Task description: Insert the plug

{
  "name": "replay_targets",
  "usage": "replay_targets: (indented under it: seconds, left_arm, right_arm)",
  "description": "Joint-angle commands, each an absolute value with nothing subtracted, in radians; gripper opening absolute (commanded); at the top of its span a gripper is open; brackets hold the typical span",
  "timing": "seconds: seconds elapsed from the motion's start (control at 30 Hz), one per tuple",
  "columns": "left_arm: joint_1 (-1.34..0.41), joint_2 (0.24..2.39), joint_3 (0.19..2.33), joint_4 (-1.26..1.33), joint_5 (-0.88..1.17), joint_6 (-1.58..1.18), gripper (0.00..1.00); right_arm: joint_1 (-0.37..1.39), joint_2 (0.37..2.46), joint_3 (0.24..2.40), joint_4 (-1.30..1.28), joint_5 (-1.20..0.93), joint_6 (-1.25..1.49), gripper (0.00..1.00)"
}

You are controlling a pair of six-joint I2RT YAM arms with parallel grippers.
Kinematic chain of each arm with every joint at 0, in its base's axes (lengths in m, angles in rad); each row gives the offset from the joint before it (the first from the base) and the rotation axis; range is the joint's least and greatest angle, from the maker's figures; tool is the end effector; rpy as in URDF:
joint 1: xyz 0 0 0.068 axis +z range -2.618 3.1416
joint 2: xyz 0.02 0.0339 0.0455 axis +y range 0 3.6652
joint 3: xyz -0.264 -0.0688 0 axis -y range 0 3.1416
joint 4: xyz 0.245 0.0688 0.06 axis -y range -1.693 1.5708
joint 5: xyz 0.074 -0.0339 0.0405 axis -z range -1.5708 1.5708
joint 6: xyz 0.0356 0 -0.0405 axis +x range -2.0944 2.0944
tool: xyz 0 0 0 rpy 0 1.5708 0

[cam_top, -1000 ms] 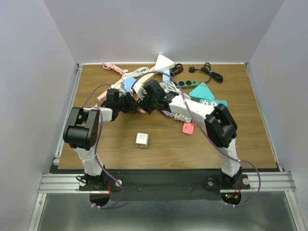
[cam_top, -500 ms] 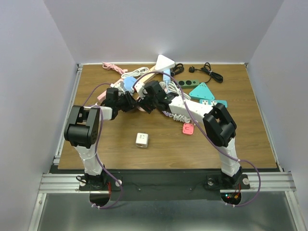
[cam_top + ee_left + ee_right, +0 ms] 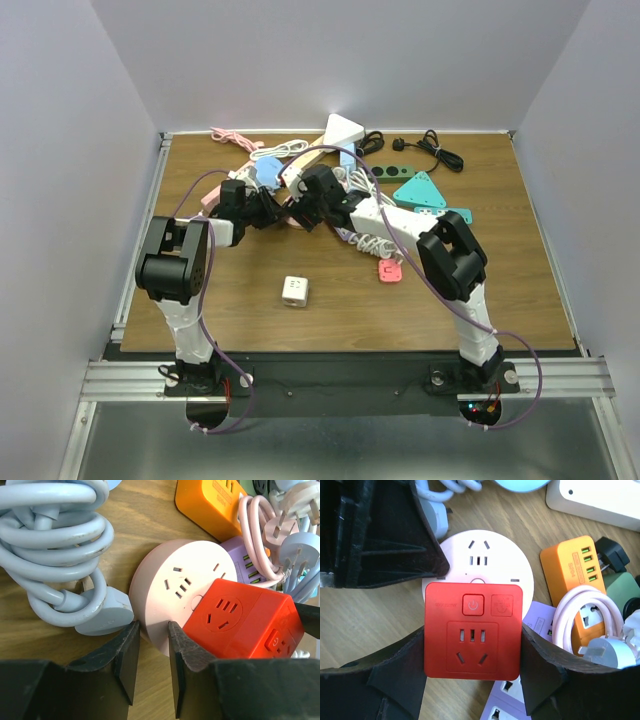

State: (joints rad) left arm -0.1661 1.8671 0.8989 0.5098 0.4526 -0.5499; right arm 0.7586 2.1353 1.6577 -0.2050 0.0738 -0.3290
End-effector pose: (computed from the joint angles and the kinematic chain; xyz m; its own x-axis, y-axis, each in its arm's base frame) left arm 0.3726 -0.0783 0.1512 -0.6519 -0.3672 -0.6634 0.2284 0.7391 -0.6336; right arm 0.3584 0.3361 0.2081 -0.2251 -0.6572 -0.7193 -0.7579 0.5820 -0.2947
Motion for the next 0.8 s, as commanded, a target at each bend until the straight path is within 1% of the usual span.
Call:
replay_targets:
  seconds: [0.0, 0.23, 0.4, 0.53, 0.57, 0.7, 0.77]
  left_arm:
    - [-0.172, 1.911, 0.913, 0.454, 0.422, -0.502, 0.37]
    - [-0.172, 1.905, 0.919, 0.453, 0.428, -0.502, 0.37]
    - [-0.172, 1.885, 0.920, 0.454, 0.439, -0.500, 0.38]
    - [-0.172, 1.810, 0.923, 0.431, 0.422, -0.503, 0.47]
    - [-0.172, 1.780, 0.934, 0.405, 0.411, -0.500, 0.53]
    - [-0.172, 1.701, 0.956, 0.330, 0.373, -0.476, 0.66]
    - [-0.172, 1.637, 0.947, 0.308, 0.353, -0.465, 0.69]
  right_arm:
    - [0.687, 2.292, 1.574, -0.408, 0.172, -0.324, 0.00]
    - [0.686, 2.292, 1.543, -0.413, 0.114, -0.282, 0.00]
    - [0.684, 2.261, 1.540, -0.422, 0.113, -0.255, 0.00]
    - [0.683, 2.188, 1.571, -0.451, 0.117, -0.210, 0.00]
    - [0.684, 2.171, 1.577, -0.466, 0.115, -0.190, 0.00]
    - [0.684, 2.077, 1.609, -0.495, 0.106, -0.146, 0.00]
    - [0.684, 2.025, 1.623, -0.508, 0.092, -0.135, 0.00]
